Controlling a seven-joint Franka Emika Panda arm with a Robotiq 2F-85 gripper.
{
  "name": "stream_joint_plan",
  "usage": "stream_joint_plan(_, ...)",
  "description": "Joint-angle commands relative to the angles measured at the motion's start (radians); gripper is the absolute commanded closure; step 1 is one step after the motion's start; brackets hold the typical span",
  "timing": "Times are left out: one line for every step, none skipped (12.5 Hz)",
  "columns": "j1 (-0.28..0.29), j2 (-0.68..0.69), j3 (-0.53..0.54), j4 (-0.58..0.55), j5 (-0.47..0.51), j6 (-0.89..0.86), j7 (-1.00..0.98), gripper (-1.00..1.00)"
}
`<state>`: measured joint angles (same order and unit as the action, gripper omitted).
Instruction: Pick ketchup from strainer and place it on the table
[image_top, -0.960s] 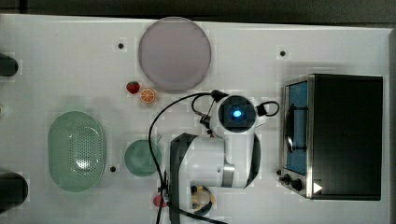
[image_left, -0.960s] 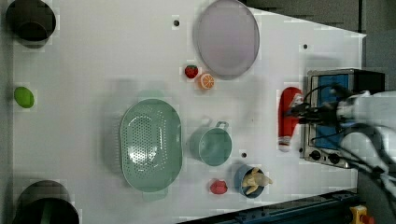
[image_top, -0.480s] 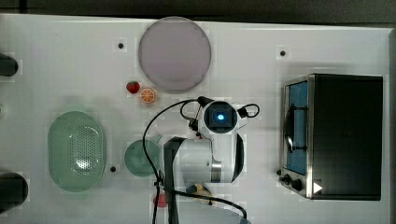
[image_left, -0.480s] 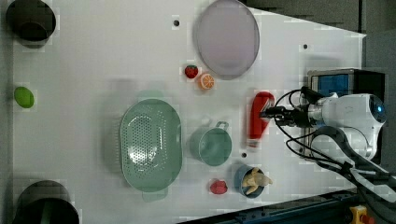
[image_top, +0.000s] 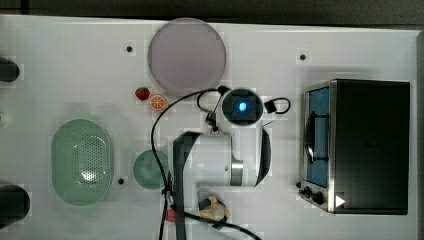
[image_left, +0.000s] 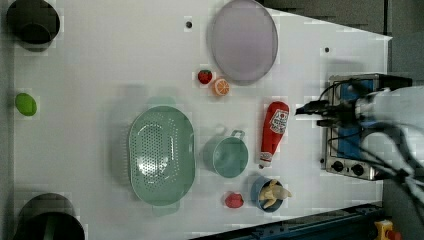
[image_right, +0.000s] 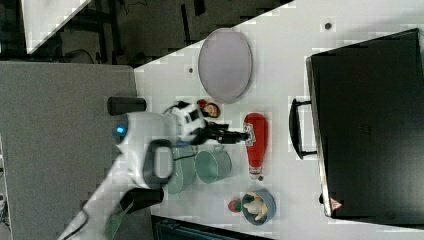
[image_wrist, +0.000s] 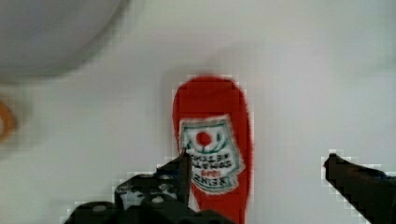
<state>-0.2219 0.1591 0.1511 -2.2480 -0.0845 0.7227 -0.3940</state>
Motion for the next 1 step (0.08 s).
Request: stream_joint_plan(0.001, -0.105, 0.008, 0.196, 0.004, -0.225, 0.217, -1.00)
